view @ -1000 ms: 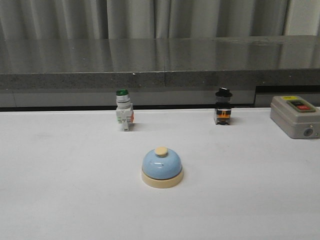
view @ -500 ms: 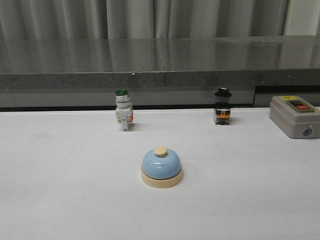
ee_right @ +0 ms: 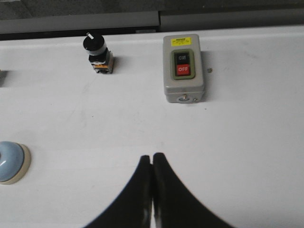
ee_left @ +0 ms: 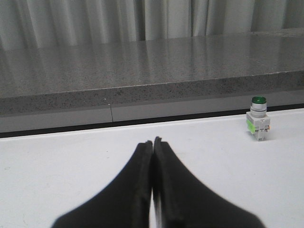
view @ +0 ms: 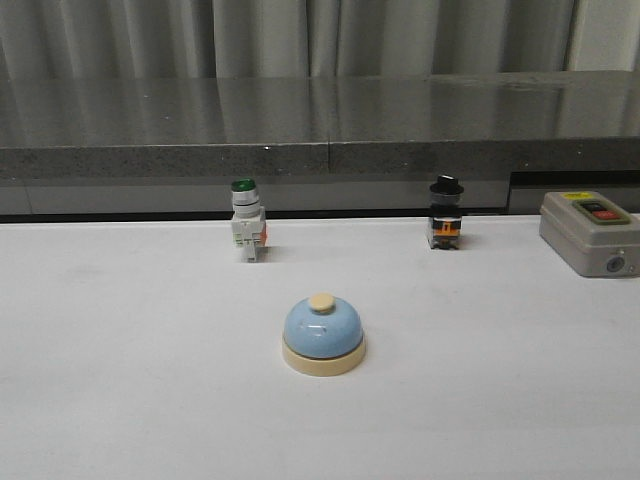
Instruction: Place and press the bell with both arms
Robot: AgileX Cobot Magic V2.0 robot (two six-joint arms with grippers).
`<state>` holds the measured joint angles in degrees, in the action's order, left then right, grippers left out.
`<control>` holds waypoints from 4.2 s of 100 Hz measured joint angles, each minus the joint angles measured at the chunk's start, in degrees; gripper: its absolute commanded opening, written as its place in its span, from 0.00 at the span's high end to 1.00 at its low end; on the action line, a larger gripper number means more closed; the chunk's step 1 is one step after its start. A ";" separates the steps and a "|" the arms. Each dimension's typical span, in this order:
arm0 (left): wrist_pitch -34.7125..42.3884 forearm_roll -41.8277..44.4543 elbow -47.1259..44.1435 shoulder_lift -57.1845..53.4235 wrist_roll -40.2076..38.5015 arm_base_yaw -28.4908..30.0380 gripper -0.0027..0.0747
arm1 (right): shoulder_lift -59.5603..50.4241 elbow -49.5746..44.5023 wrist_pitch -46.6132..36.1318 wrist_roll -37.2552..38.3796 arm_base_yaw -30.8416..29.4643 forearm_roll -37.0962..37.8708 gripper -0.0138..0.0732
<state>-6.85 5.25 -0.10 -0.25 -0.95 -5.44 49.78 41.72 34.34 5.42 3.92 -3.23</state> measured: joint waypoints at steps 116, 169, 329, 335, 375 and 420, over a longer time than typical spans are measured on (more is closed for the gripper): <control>0.00 0.00 0.00 0.00 0.00 0.00 0.99 | 49.98 22.06 -8.56 -0.26 31.63 -2.95 0.91; 0.04 0.00 0.00 0.00 0.00 0.00 0.99 | 54.35 24.06 -8.56 -0.26 33.39 -2.95 0.91; 0.04 0.00 0.00 0.00 0.00 0.00 0.99 | -8.73 -8.08 -5.11 -0.26 10.14 1.40 0.91; 0.04 0.00 0.00 0.00 0.00 0.00 0.99 | -13.14 -9.98 -5.11 -0.26 10.14 1.40 0.91; 0.04 0.00 0.00 0.00 0.00 0.00 0.99 | -26.22 -14.03 -3.82 -0.26 10.14 1.58 0.91; 0.04 0.00 0.00 0.00 0.00 0.00 0.99 | -26.22 -14.27 -3.82 -0.26 10.14 2.25 0.91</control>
<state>-6.81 5.25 -0.10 -0.25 -0.95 -5.44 23.56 27.45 30.52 5.16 14.06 -0.98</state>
